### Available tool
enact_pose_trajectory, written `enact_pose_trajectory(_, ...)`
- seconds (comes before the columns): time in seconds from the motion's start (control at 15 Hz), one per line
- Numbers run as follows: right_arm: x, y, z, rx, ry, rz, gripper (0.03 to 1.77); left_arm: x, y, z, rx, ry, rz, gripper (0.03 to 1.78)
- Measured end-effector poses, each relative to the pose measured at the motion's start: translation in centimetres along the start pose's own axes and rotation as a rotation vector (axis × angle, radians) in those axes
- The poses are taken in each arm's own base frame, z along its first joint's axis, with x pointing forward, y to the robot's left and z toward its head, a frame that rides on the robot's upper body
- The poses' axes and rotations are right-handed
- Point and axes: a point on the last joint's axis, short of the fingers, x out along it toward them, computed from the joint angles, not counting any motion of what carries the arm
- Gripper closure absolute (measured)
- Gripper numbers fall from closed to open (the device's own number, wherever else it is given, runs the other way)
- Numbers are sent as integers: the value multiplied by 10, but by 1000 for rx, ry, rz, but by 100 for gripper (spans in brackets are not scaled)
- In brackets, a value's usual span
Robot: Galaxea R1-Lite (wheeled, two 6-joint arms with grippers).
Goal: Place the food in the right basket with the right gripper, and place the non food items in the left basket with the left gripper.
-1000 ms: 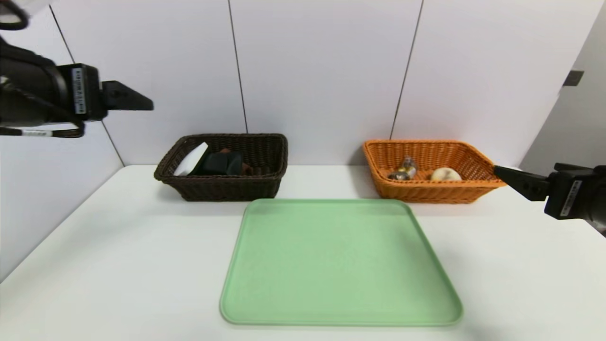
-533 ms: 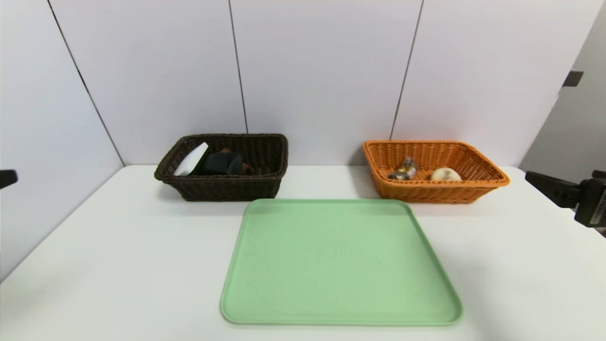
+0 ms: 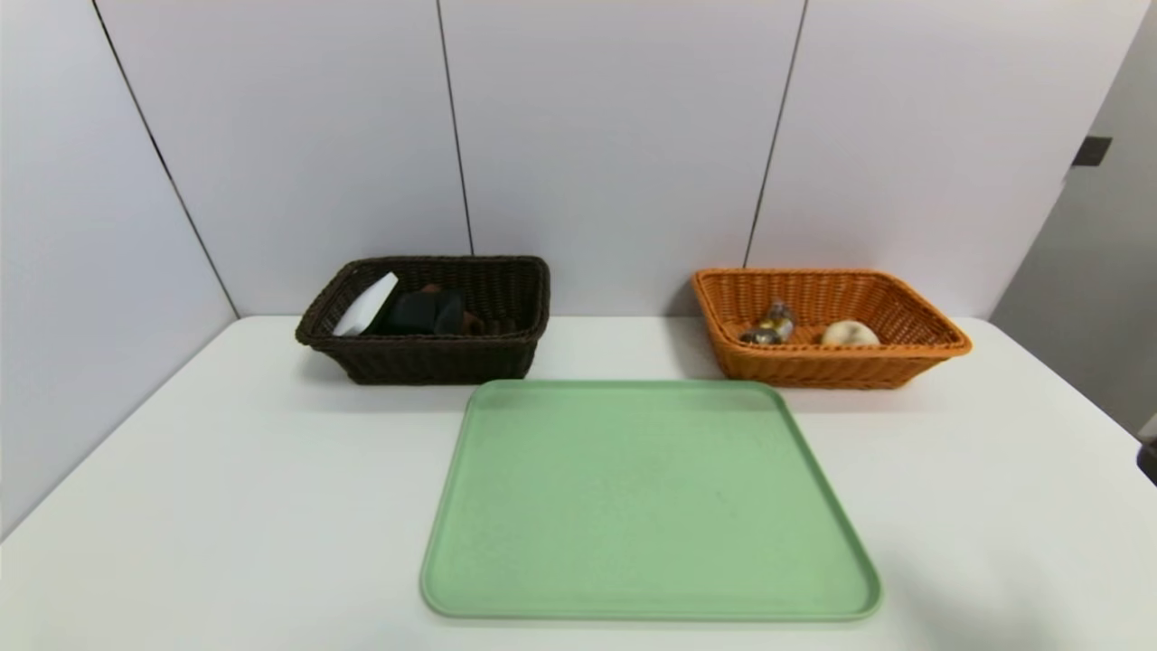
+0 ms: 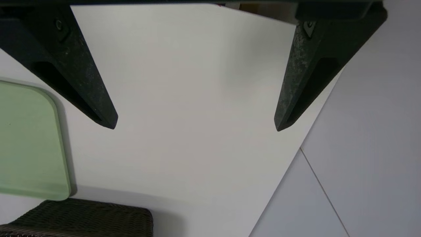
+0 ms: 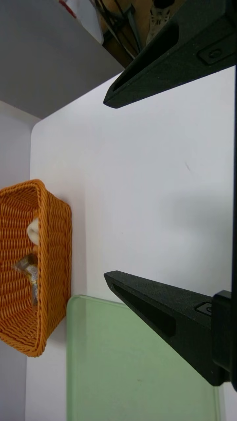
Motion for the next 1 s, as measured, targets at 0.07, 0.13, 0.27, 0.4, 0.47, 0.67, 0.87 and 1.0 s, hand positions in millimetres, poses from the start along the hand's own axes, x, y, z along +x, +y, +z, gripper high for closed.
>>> enact_pose_trajectory(0.07,-11,-1,-8,3,-21,-8,9,-4,1,-9,-2,-9,-7,12)
enact_pose_trajectory(0.13,-21,-2,-16,5,-39,-11,9,-7,2,-18,-4,-20,-19,12)
enact_pose_trajectory(0.27,-41,-2,-31,7,-74,2,9,-12,4,-33,-3,-41,-46,12)
enact_pose_trajectory(0.4,-60,-3,-45,7,-111,24,9,-15,6,-51,16,-70,-68,12)
enact_pose_trajectory(0.47,-68,-3,-52,5,-140,33,9,-16,7,-59,35,-94,-78,12)
enact_pose_trajectory(0.67,-84,-4,-70,-65,-260,30,9,-14,6,-71,84,-217,-125,12)
enact_pose_trajectory(0.87,-79,-3,-83,-151,-400,4,9,-5,5,-75,88,-320,-128,12)
enact_pose_trajectory(1.0,-75,-1,-90,-186,-485,10,9,8,2,-81,88,-376,-129,12)
